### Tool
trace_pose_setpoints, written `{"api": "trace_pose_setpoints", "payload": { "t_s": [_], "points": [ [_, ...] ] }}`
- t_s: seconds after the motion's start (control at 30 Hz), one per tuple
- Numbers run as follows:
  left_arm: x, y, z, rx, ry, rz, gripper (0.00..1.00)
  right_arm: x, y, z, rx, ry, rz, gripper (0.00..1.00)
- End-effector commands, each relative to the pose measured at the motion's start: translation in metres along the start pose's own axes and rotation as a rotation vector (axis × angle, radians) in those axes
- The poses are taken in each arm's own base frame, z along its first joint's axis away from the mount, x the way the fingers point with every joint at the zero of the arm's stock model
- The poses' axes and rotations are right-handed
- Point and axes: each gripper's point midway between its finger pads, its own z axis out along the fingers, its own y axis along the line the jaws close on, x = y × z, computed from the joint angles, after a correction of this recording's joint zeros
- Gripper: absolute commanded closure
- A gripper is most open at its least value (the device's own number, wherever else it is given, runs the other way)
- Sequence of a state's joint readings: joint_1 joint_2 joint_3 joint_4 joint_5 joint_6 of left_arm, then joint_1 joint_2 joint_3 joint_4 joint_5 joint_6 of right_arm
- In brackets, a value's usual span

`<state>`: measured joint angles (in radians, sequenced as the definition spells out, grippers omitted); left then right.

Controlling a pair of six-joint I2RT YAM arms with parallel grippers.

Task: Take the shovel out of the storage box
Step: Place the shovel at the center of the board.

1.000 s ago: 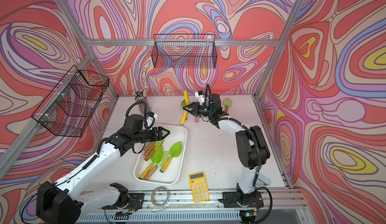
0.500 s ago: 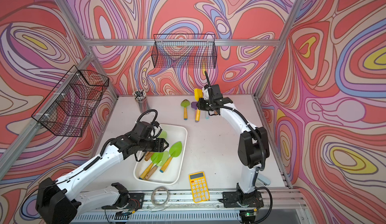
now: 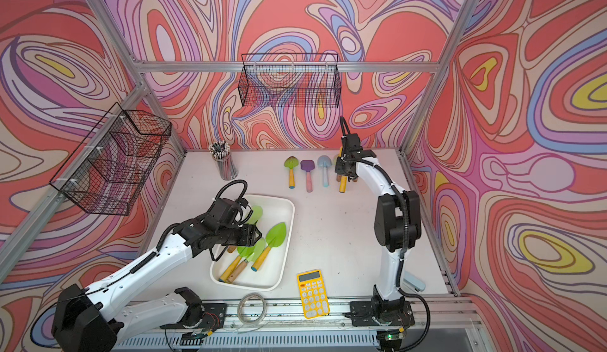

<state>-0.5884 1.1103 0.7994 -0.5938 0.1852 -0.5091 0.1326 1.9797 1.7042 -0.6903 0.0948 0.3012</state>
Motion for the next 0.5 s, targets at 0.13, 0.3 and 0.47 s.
{"api": "trace_pose_setpoints", "payload": {
  "t_s": [0.13, 0.3, 0.47],
  "points": [
    [0.005, 0.001, 0.003, 0.006, 0.002, -0.011, 0.38, -0.012, -0.091, 0.041, 0.181, 0.001, 0.143, 0.97],
    [0.007, 0.004, 0.002, -0.002, -0.001, -0.003, 0.38, -0.025, -0.119, 0.062, 0.207, 0.008, 0.187, 0.96],
    [0.006, 0.001, 0.005, 0.019, -0.004, -0.016, 0.38, -0.039, -0.129, 0.082, 0.231, 0.015, 0.188, 0.96]
  ]
}}
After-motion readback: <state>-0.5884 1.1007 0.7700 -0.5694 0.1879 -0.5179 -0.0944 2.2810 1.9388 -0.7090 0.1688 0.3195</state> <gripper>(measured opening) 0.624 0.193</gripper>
